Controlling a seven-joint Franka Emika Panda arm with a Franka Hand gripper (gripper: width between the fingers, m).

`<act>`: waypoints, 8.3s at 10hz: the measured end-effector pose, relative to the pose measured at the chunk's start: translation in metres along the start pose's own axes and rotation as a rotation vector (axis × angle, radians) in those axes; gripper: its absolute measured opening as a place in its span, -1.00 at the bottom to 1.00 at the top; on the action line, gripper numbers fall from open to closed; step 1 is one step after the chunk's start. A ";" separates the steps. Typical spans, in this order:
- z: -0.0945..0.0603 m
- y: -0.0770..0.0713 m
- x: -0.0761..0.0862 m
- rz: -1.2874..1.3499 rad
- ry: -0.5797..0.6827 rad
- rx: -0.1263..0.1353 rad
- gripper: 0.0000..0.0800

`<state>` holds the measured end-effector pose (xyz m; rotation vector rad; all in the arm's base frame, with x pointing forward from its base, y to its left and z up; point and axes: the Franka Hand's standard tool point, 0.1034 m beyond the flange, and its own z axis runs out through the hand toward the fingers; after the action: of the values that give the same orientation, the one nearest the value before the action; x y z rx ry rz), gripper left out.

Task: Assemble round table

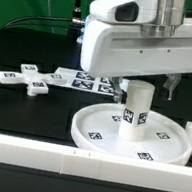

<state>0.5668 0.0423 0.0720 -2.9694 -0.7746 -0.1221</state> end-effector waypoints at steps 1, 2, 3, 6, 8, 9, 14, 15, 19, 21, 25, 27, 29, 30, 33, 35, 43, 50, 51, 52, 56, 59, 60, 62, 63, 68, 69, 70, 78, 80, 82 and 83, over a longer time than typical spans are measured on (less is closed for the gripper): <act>0.001 0.000 0.000 -0.045 -0.002 -0.002 0.62; 0.001 0.000 0.000 -0.135 -0.006 -0.006 0.62; 0.001 0.001 -0.001 -0.186 -0.008 -0.008 0.62; 0.001 0.002 -0.001 -0.391 -0.017 -0.025 0.62; 0.002 0.003 0.000 -0.596 -0.038 -0.037 0.62; 0.003 0.002 -0.001 -0.676 -0.046 -0.040 0.62; 0.003 0.004 -0.003 -0.897 -0.072 -0.049 0.62; 0.003 0.006 -0.004 -0.893 -0.072 -0.049 0.32; 0.004 0.005 -0.006 -0.889 -0.080 -0.040 0.02; 0.005 0.003 -0.007 -0.816 -0.087 -0.032 0.02; 0.005 0.002 -0.003 -0.467 -0.106 -0.020 0.02; 0.005 0.003 -0.004 -0.312 -0.106 -0.028 0.02; 0.005 0.003 -0.005 -0.178 -0.102 -0.033 0.02; 0.005 0.003 -0.006 -0.038 -0.093 -0.031 0.02; 0.006 0.003 -0.005 0.213 -0.081 -0.028 0.02; 0.006 0.003 -0.005 0.225 -0.083 -0.029 0.21; -0.013 0.006 -0.038 0.069 -0.060 -0.040 0.62; -0.022 0.049 -0.099 -0.032 -0.083 -0.047 0.62; -0.021 0.048 -0.099 -0.034 -0.084 -0.046 0.62; -0.021 0.049 -0.099 -0.032 -0.084 -0.047 0.62; -0.026 0.093 -0.153 -0.301 -0.109 -0.044 0.62; -0.026 0.095 -0.156 -0.326 -0.117 -0.031 0.62; -0.026 0.095 -0.156 -0.325 -0.117 -0.031 0.62; -0.027 0.101 -0.159 -0.453 -0.104 -0.054 0.62; -0.025 0.105 -0.166 -0.515 -0.100 -0.063 0.62; -0.022 0.106 -0.174 -0.541 -0.105 -0.056 0.62; -0.020 0.109 -0.179 -0.635 -0.107 -0.060 0.62; -0.017 0.109 -0.182 -0.694 -0.118 -0.054 0.62; -0.007 0.113 -0.196 -0.796 -0.137 -0.030 0.62; -0.005 0.113 -0.199 -0.789 -0.139 -0.026 0.62; -0.001 0.112 -0.201 -0.790 -0.141 -0.023 0.62; 0.002 0.111 -0.202 -0.789 -0.144 -0.018 0.62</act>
Offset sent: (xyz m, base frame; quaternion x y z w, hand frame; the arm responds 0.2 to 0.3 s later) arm 0.0000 0.0000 0.0000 0.0000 0.0000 -0.1296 0.9916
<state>0.4456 -0.1523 0.0460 -2.5145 -1.9130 0.0479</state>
